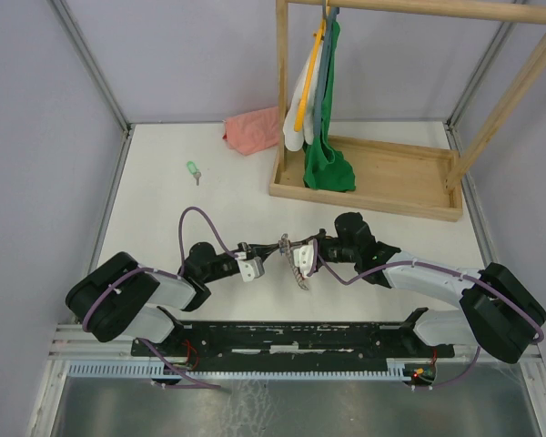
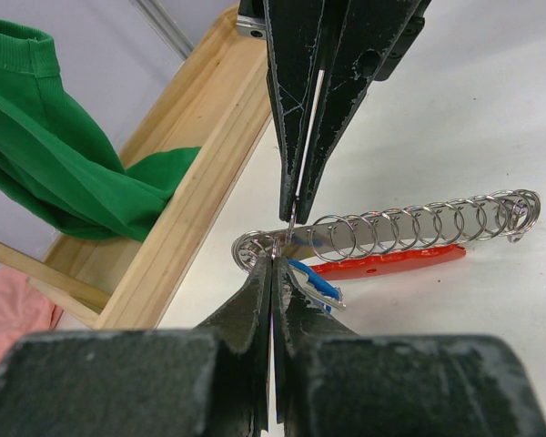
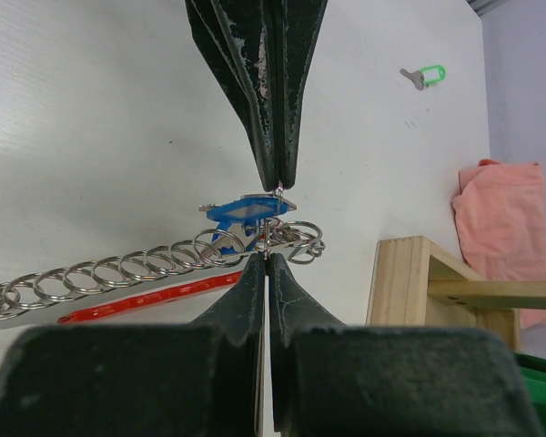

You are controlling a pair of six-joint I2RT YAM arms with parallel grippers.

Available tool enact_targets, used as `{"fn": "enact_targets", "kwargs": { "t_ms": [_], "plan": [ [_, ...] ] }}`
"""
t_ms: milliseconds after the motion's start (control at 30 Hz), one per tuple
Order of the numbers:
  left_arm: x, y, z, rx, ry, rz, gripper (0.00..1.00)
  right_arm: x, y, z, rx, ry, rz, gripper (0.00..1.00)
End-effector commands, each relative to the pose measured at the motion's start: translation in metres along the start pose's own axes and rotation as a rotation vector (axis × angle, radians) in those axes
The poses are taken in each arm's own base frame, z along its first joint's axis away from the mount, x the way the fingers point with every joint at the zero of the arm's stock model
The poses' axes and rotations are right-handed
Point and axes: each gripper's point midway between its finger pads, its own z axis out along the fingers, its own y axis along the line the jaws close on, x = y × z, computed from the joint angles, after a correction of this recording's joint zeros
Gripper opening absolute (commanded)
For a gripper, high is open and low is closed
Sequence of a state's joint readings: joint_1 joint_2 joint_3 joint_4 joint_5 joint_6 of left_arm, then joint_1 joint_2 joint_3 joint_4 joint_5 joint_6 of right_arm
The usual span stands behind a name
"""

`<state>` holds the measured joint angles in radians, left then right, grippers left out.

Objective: Put the keys on the keyring

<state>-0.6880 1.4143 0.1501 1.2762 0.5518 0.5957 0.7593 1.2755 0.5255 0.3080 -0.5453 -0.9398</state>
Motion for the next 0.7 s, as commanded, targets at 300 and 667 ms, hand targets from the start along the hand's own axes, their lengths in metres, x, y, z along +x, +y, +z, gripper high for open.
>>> {"fn": "enact_targets", "kwargs": {
  "t_ms": [300, 667],
  "plan": [
    [-0.0121, 0.0045, 0.0039, -0.008, -0.052, 0.039, 0.03, -0.0151, -0.0117, 0.0001, 0.029, -0.049, -0.035, 0.01],
    [-0.0148, 0.0023, 0.0045, 0.009, -0.063, 0.037, 0.03, -0.0141, -0.0132, 0.0006, 0.038, -0.047, -0.032, 0.01]
  ]
}}
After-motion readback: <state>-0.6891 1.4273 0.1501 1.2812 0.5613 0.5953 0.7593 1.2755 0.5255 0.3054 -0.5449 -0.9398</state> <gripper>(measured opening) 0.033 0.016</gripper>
